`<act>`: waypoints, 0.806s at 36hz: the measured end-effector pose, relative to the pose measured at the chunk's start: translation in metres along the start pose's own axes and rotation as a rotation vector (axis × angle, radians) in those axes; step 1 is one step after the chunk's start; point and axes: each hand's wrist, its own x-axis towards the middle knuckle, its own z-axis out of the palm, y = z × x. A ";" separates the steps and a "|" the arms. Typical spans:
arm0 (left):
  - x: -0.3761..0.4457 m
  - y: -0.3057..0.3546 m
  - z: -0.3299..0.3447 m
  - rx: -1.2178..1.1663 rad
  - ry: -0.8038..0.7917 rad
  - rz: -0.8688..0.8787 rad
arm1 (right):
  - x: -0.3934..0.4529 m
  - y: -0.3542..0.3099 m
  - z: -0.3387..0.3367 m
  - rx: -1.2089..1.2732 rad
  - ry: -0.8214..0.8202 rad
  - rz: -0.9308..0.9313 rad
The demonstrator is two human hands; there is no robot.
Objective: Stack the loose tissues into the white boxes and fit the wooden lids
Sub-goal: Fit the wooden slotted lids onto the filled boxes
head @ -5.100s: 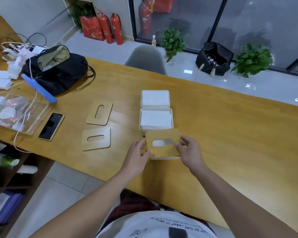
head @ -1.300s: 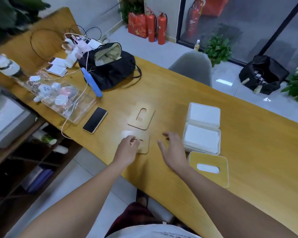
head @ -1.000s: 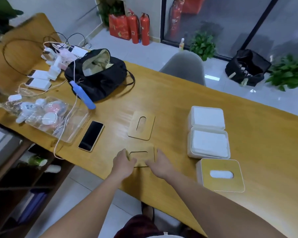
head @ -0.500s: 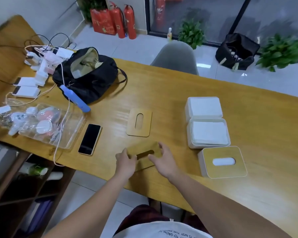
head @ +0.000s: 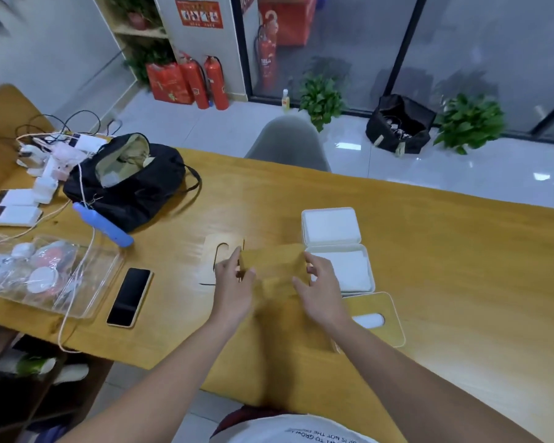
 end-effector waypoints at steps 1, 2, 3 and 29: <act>0.002 0.009 0.007 -0.028 -0.011 0.016 | 0.005 -0.002 -0.011 0.018 0.025 -0.010; 0.004 0.018 0.014 -0.066 -0.027 0.031 | 0.010 -0.004 -0.023 0.032 0.053 -0.014; 0.006 0.027 0.022 -0.108 -0.050 0.049 | 0.016 -0.006 -0.034 0.044 0.082 -0.013; 0.109 0.083 0.145 -0.177 0.064 -0.094 | 0.172 0.027 -0.156 0.189 0.094 0.201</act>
